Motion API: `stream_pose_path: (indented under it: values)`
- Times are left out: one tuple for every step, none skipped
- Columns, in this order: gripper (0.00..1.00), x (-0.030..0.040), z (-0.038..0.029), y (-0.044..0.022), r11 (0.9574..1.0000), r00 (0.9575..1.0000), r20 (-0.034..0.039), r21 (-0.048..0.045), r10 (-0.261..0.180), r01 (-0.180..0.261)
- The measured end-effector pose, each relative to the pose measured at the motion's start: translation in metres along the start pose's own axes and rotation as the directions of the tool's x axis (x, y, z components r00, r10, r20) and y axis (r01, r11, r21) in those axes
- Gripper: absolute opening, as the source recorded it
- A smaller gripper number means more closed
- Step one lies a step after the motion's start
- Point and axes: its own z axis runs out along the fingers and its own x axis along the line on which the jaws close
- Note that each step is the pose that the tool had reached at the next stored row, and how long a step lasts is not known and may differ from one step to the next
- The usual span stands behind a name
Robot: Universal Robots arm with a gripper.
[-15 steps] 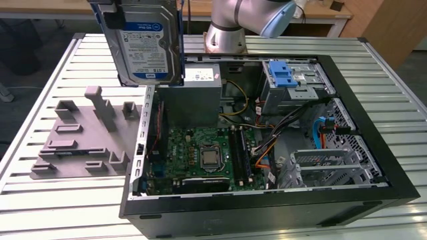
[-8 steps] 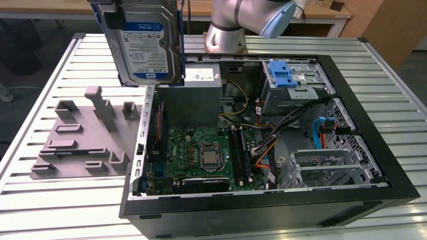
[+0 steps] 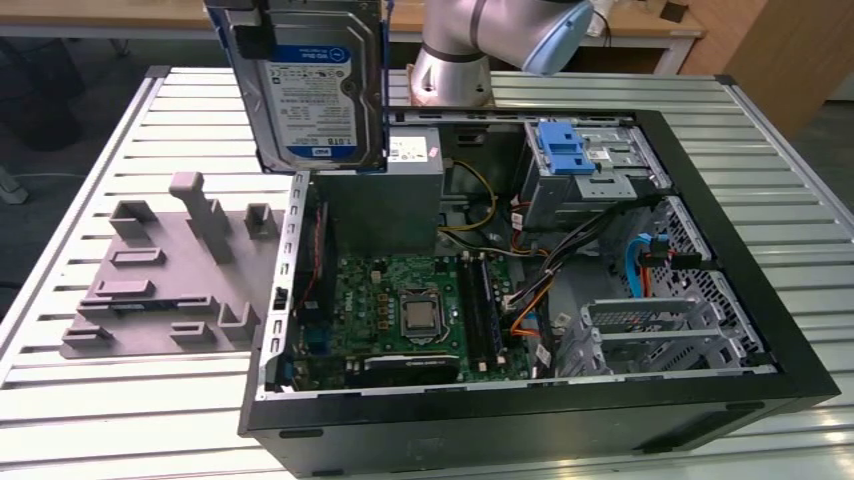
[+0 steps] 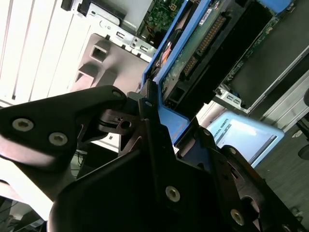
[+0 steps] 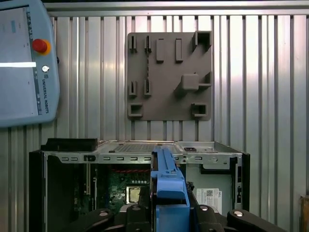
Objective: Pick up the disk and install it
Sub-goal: 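Pick up the disk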
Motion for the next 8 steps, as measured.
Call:
stream_pose_path:
  values:
    - [0.36, 0.0, 0.0, -0.0012, 1.0, 1.0, 0.0, 0.0, 0.0, 0.0]
    - [0.36, 0.0, 0.0001, -0.0021, 1.0, 1.0, 0.0001, 0.0001, 0.0, 0.0]
    - [0.36, 0.0, 0.0, -0.0028, 1.0, 1.0, 0.0001, 0.0001, 0.0, 0.0]
    - [0.36, 0.0, 0.0001, -0.0035, 1.0, 1.0, 0.0001, 0.0001, 0.0, 0.0]
    - [0.36, 0.0, 0.0001, -0.0041, 1.0, 1.0, 0.0001, 0.0002, 0.0, 0.0]
    - [0.36, 0.0, 0.0001, -0.0049, 1.0, 1.0, 0.0001, 0.0003, 0.0, 0.0]
    - [0.36, -0.0001, 0.0001, -0.0059, 1.0, 1.0, 0.0001, 0.0003, 0.0, 0.0]
    - [0.36, -0.0001, 0.0001, -0.0069, 1.0, 1.0, 0.0001, 0.0003, 0.0, 0.0]
